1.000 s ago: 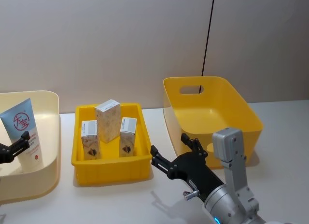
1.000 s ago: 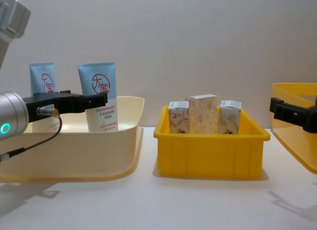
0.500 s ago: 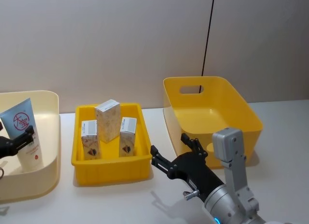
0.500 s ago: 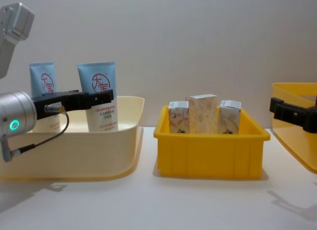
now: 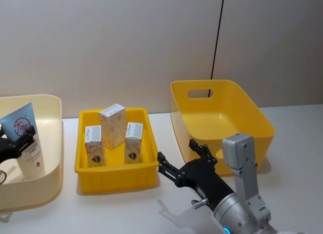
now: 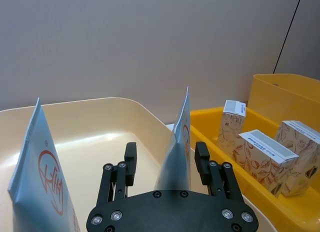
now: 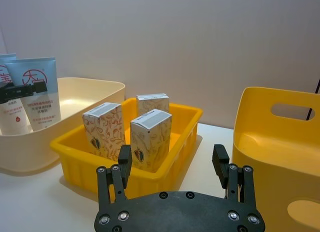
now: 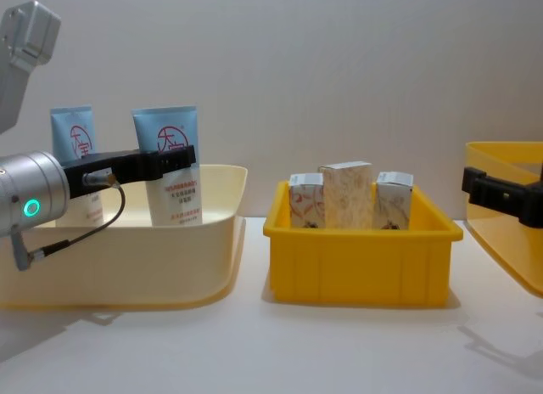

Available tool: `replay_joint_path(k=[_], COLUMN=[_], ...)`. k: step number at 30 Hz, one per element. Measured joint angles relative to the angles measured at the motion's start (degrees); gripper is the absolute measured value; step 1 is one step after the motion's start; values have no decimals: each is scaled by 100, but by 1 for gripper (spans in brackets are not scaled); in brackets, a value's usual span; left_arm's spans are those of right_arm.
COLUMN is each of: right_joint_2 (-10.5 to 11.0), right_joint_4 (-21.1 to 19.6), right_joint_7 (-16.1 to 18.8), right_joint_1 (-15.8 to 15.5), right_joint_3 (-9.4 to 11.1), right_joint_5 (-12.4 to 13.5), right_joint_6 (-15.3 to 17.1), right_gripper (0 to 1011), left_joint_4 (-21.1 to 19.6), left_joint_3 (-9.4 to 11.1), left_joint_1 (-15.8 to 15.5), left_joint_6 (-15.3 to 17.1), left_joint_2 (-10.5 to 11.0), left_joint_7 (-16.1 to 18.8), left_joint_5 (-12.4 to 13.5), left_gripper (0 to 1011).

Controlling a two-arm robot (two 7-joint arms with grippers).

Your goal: Bimanual collaborative sorting of washing and personal care products

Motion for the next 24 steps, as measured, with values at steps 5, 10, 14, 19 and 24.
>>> replay_joint_path(k=[5, 10, 14, 19, 24], right_joint_2=[0, 0, 0, 0, 0], right_joint_4=[0, 0, 0, 0, 0], right_joint_7=[0, 0, 0, 0, 0], right_joint_1=[0, 0, 0, 0, 0], right_joint_3=[0, 0, 0, 0, 0], right_joint_5=[0, 0, 0, 0, 0], right_joint_6=[0, 0, 0, 0, 0], right_gripper=[1001, 1001, 1001, 1001, 1001], left_joint_4=[45, 70, 84, 84, 44], left_joint_3=[-3, -6, -7, 0, 8], left_joint_1=[-27, -44, -50, -52, -47], left_joint_6=[-17, -26, -32, -45, -89], left_joint_2=[-15, -24, -28, -23, -5], left_joint_7=[-43, -69, -80, -81, -79], left_joint_5=[-19, -29, -36, -34, -2], left_gripper=[607, 462, 336, 236, 204])
